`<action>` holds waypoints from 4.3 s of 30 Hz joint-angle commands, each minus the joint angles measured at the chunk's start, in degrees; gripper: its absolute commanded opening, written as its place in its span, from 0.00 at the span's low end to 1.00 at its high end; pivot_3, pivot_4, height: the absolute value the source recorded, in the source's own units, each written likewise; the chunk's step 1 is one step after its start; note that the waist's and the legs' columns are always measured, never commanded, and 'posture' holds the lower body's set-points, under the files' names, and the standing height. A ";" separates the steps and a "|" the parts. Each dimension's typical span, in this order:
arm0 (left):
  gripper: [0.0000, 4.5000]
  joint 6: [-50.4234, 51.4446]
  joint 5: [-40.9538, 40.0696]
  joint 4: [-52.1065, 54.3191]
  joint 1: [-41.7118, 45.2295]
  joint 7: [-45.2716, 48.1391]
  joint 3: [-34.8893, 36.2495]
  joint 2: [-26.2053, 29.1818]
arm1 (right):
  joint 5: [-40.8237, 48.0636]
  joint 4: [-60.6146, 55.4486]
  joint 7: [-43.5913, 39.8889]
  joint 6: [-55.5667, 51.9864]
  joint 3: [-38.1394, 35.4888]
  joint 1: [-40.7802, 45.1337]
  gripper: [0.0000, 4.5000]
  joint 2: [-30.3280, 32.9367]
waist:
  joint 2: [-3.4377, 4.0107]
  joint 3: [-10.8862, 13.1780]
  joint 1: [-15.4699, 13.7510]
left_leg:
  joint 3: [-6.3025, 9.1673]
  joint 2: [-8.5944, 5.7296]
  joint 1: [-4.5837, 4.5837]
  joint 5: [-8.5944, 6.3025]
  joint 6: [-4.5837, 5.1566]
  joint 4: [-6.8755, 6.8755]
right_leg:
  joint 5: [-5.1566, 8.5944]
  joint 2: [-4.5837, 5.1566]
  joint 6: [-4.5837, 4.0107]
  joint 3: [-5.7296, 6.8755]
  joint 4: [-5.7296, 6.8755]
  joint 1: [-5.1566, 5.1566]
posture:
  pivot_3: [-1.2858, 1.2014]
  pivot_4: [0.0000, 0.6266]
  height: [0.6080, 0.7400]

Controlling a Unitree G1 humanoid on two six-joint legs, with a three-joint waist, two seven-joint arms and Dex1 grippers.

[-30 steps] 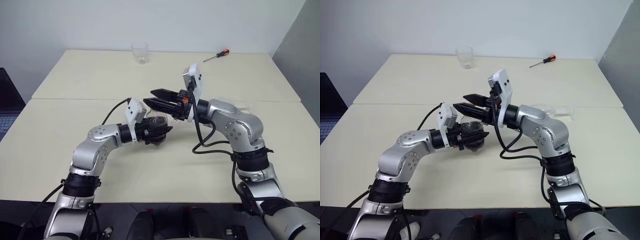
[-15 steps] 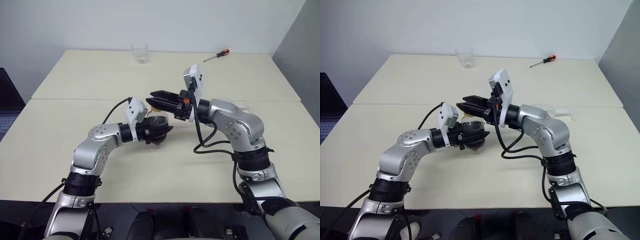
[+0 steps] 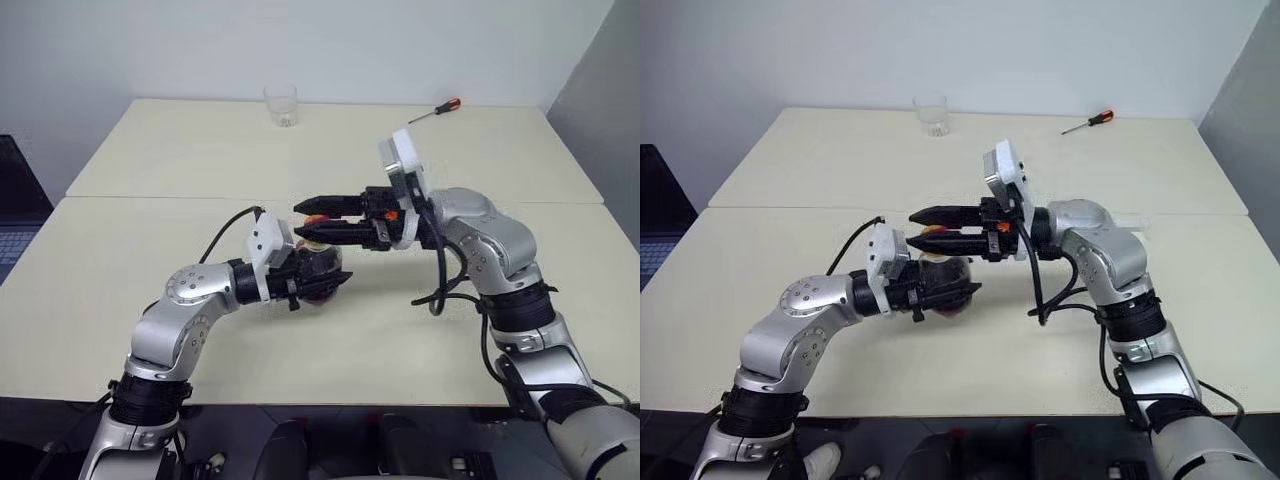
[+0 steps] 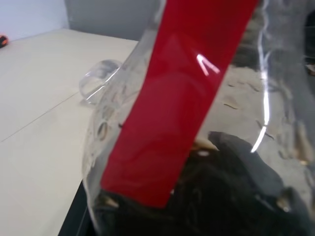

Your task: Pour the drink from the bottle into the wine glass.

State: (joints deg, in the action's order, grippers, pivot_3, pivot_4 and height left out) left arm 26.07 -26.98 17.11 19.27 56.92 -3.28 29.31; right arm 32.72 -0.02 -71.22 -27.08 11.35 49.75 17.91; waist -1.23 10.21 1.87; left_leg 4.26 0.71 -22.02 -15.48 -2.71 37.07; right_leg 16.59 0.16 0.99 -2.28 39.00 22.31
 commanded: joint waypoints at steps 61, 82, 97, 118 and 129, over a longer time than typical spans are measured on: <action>0.49 -6.84 4.41 -10.08 7.28 -15.51 0.38 -10.17 | -2.91 -10.54 34.47 -15.07 -4.34 -0.27 0.72 -5.18 | 0.11 0.11 -0.04 | 0.02 -0.02 -0.10 0.01 -0.01 0.02 | 0.00 0.05 0.00 -0.01 -0.01 0.05 | 0.52 0.24 1.00; 0.49 -1.36 -1.39 3.04 -0.13 -13.31 0.31 -7.88 | -2.69 -3.55 13.43 -3.59 -2.56 -1.30 0.27 2.12 | 0.12 0.11 0.29 | -0.05 0.00 -0.07 0.00 0.00 -0.01 | 0.00 0.03 0.00 -0.06 -0.05 0.04 | 0.52 0.24 1.00; 0.49 3.17 -11.14 20.05 -13.65 -14.44 3.26 -3.70 | -1.33 2.05 -11.11 6.33 1.65 0.56 0.27 3.22 | 0.15 0.15 -0.09 | 0.13 0.01 0.04 0.00 0.00 0.04 | 0.00 0.04 -0.01 -0.01 0.03 -0.10 | 0.52 0.24 1.00; 0.49 -0.16 -7.77 11.34 -10.25 -17.31 4.86 -4.29 | 0.32 -7.88 1.82 -5.15 -5.73 -4.44 0.99 10.86 | 0.16 0.21 -0.30 | 0.10 -0.02 0.00 0.00 -0.01 0.03 | 0.00 0.08 -0.01 -0.03 -0.01 -0.07 | 0.52 0.24 1.00; 0.49 -2.82 -0.67 -1.71 0.21 -20.85 1.93 -9.83 | -2.22 -19.36 24.88 -13.15 -6.77 -6.18 0.99 6.10 | 0.15 0.21 -0.12 | 0.05 -0.03 -0.03 0.01 -0.01 0.01 | 0.00 0.02 0.00 -0.01 0.00 -0.03 | 0.52 0.24 1.00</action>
State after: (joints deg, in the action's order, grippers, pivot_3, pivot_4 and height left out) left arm 25.37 -27.95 14.77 17.56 36.31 -1.15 19.96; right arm 31.34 -17.08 -49.38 -40.19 4.41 42.69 24.47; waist -1.08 10.42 1.74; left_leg 4.30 0.68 -22.07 -15.46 -2.73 37.09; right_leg 16.59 0.19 0.98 -2.29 38.99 22.28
